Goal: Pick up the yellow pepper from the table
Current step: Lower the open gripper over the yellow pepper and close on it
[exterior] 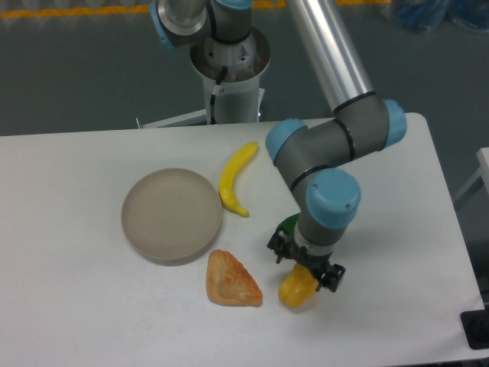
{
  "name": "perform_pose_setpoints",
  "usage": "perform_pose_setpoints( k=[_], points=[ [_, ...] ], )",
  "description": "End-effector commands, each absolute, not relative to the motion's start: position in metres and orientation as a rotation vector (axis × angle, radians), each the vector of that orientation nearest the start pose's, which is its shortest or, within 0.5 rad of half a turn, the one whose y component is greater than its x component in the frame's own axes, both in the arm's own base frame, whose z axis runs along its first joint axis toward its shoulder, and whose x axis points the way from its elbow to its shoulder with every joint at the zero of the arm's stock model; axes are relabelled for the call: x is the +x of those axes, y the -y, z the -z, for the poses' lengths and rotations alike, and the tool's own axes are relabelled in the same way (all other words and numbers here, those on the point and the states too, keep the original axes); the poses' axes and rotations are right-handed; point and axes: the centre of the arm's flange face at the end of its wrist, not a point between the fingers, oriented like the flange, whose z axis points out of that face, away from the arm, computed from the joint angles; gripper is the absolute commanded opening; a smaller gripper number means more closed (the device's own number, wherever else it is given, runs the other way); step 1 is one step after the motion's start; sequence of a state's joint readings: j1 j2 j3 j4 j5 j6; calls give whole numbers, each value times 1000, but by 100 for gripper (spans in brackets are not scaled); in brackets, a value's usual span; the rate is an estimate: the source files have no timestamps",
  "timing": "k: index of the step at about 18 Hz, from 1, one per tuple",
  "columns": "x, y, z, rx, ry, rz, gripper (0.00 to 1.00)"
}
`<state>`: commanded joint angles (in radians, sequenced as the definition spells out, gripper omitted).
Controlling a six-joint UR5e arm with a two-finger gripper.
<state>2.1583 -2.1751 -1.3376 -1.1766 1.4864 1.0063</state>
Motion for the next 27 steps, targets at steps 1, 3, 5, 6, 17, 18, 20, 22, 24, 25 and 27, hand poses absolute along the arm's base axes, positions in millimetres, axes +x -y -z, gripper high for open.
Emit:
perform_pose_setpoints(
  k=[1,3,5,6,17,18,20,22,24,25,27],
  points=[
    [-275,-668,-271,-3000,-636,69,100],
    [-274,-669,-266,-3004,-637,79,100],
    [-275,-670,-257,-3023,-616,82,100],
    [-275,-671,-256,-3028,-607,77,100],
    [-276,-679,-277,-3010,-575,21,100],
    [-276,-679,-277,-3011,-572,21,100],
    [-277,-678,-275,-3020,-557,18,100],
    [-277,-678,-274,-3023,-555,18,100],
    [-277,-677,-274,-3025,-558,14,100],
    [-275,-678,-273,-3024,-560,18,100],
    [-271,-678,-270,-3033,-563,24,100]
  ],
)
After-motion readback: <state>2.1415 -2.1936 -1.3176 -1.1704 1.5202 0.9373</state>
